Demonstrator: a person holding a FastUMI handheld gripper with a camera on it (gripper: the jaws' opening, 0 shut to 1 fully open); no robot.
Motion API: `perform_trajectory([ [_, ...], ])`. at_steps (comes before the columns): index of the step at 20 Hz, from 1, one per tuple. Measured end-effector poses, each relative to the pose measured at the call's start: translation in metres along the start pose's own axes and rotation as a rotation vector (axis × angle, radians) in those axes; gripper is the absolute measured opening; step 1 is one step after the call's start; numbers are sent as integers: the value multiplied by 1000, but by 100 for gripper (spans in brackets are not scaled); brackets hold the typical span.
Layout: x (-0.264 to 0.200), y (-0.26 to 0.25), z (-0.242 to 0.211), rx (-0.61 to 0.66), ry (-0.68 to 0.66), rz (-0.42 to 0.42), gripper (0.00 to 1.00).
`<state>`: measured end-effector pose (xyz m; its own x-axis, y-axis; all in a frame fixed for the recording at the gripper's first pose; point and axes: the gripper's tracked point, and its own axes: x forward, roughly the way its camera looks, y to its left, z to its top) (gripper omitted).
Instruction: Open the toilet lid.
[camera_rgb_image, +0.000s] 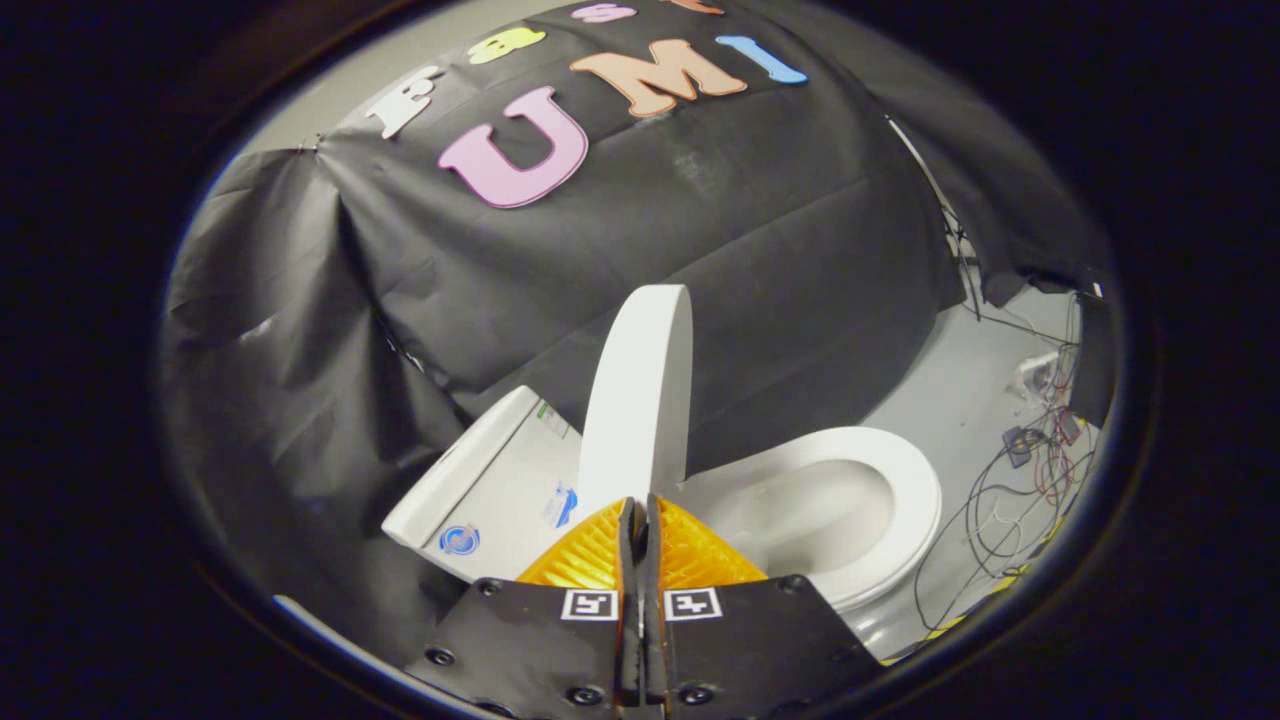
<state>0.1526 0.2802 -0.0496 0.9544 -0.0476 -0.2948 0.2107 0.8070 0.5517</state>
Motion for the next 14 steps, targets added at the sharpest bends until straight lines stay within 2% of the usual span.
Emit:
perform_trajectory([
  [8,7,39,5,-98,-8,33,3],
  [14,16,77,2,-117,-26,70,3],
])
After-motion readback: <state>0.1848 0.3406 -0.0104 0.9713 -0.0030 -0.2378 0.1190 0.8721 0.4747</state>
